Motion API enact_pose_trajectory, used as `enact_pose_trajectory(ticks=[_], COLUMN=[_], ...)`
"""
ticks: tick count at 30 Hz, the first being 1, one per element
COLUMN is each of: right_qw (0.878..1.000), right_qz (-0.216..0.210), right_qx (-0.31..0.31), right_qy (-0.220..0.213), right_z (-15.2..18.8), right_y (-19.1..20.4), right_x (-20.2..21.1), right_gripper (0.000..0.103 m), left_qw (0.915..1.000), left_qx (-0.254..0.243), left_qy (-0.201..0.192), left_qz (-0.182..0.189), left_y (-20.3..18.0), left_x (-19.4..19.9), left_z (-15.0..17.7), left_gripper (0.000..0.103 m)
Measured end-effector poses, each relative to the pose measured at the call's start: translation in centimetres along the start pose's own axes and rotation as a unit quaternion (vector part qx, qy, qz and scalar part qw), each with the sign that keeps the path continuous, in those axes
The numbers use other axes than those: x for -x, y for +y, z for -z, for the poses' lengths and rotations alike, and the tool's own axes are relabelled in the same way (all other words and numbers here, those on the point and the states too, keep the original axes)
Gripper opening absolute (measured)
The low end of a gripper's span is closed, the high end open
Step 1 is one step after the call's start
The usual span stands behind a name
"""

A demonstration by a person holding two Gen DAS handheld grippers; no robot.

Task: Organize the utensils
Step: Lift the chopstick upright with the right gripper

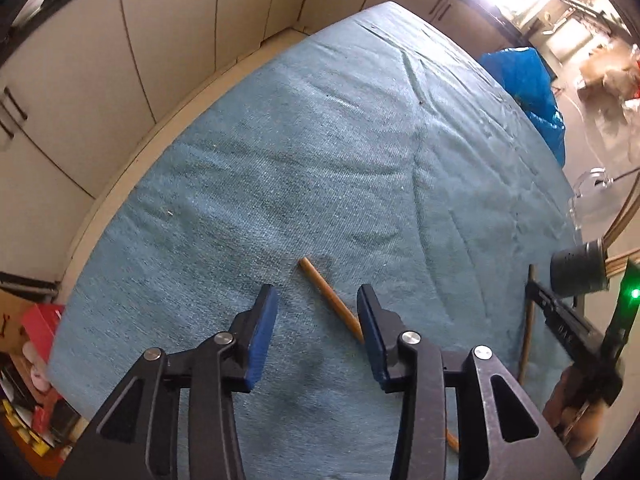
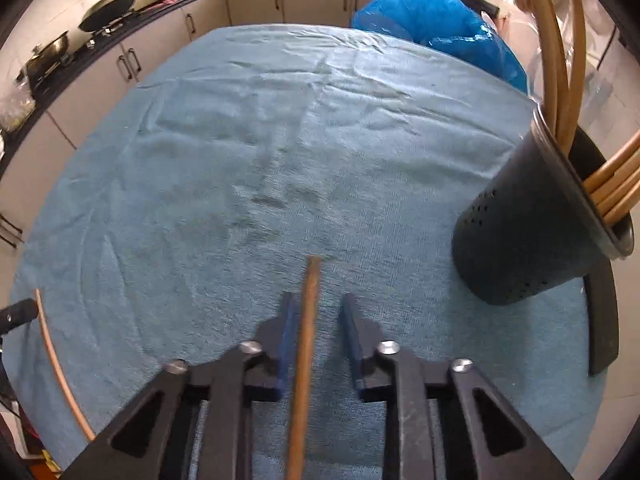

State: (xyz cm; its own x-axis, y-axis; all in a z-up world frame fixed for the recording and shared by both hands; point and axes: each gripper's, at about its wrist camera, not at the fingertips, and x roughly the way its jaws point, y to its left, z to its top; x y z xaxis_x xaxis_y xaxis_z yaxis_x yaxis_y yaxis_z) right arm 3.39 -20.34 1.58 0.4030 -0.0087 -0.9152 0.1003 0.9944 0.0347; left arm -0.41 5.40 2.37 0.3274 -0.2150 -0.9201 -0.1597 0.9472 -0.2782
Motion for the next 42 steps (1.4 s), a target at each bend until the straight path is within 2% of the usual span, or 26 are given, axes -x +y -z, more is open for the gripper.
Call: enact_pose_trajectory(ticks=[2, 5, 7, 8, 9, 13, 16, 19, 24, 29, 34, 42], right_qw=[1.0, 1.0, 0.999, 0.999, 0.998, 0.994, 0.992, 0.989, 0.986, 0.981, 0.973, 0.964], right_qz=[0.001, -0.014, -0.031, -0.038, -0.046, -0.078, -0.085, -0.088, -0.092, -0.095, -0.1, -0.094], right_qx=[0.013, 0.012, 0.005, 0.001, -0.004, -0.01, -0.015, -0.021, -0.033, -0.04, -0.046, -0.052], right_qy=[-0.003, -0.013, -0.021, -0.028, -0.038, -0.07, -0.093, -0.114, -0.134, -0.167, -0.205, -0.242], right_z=[0.2, 0.9, 1.3, 1.3, 1.5, 2.2, 2.6, 3.1, 3.6, 3.7, 4.2, 4.7], right_y=[0.4, 0.1, 0.0, 0.0, -0.3, -1.0, -1.6, -2.2, -2.6, -2.4, -2.3, -2.2], right_x=[0.1, 0.5, 1.1, 1.4, 2.0, 4.1, 5.8, 7.3, 8.3, 9.7, 11.5, 14.1], right_gripper=[0.008, 0.008, 0.008, 0.008, 0.008, 0.008, 0.008, 0.008, 0.008, 0.008, 0.008, 0.008], left_qw=[0.9999, 0.9986, 0.9951, 0.9917, 0.9903, 0.9829, 0.9818, 0.9821, 0.9784, 0.9725, 0.9607, 0.9454], left_qx=[0.011, -0.018, -0.039, -0.05, -0.055, -0.106, -0.141, -0.165, -0.186, -0.195, -0.2, -0.199], left_qy=[0.006, -0.001, -0.012, -0.021, -0.024, -0.038, -0.036, -0.034, -0.056, -0.116, -0.184, -0.253], left_qz=[0.005, -0.049, -0.09, -0.117, -0.126, -0.145, -0.122, -0.084, -0.071, -0.054, -0.055, -0.048], left_y=[-0.4, -2.5, -4.0, -4.7, -5.2, -7.7, -9.3, -9.9, -10.6, -10.8, -11.4, -11.8], left_x=[-0.3, -0.8, -1.3, -1.6, -1.8, -2.8, -3.3, -2.9, -2.4, 1.6, 5.5, 9.7], left_z=[0.0, 0.2, 0.1, 0.2, 0.1, -0.3, -0.3, 0.6, 1.7, 2.3, 2.6, 3.0], left_gripper=[0.044, 0.043, 0.027, 0.023, 0.017, 0.008, 0.005, 0.005, 0.005, 0.005, 0.005, 0.005])
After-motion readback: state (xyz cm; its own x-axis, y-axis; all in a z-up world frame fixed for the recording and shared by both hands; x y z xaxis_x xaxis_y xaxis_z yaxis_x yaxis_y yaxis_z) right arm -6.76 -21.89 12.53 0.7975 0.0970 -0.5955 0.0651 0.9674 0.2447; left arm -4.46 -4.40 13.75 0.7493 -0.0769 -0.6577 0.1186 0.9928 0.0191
